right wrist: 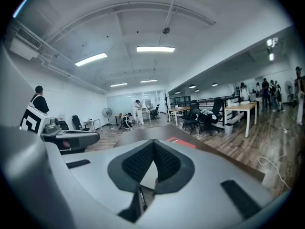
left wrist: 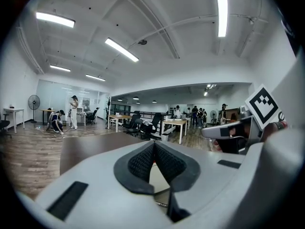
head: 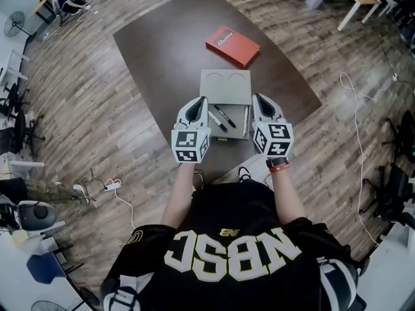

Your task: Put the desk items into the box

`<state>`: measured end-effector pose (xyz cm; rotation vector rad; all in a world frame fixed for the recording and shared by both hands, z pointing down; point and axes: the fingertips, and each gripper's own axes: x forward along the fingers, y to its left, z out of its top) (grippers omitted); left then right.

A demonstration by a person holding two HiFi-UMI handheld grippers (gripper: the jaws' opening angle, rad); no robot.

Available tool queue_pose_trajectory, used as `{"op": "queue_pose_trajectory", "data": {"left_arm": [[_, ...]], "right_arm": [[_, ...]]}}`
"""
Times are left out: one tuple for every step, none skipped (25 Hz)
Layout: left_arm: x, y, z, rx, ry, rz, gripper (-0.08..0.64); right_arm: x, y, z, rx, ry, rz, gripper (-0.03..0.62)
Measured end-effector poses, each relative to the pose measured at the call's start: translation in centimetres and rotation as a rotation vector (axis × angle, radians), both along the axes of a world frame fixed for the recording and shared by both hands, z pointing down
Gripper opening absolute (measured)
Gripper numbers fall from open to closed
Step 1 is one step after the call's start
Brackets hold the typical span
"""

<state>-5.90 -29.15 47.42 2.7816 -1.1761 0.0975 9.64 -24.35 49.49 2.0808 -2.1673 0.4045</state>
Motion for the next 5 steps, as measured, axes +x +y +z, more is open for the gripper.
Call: {"op": "queue_pose_trajectory", "data": {"left_arm": [[-0.01,0.11,0.09,0.0,-0.004,0.0,0.014],[-0.06,0.21,0.21,-0.001,-0.008,-0.001,0.015],[-0.13,0.29,0.36,-0.003,-0.012,-0.003,0.014],[-0.23,0.38,0.55,-0.005,-0.016,-0.005,0.014],[-0.33,0.47,0.75,-0.007,-0.021,-0.007,0.015]], "right_arm": [[-0.1,0.06,0.02,-0.001,0.002,-0.005,0.009],[-0.23,0.11,0.05,-0.001,0.004,-0.01,0.009],[-0.38,0.16,0.11,-0.003,0.004,-0.015,0.009],[-0.55,0.21,0.19,-0.004,0.003,-0.021,0.009],[-0.72,0.27,0.28,-0.006,0.003,-0.027,0.009]]}}
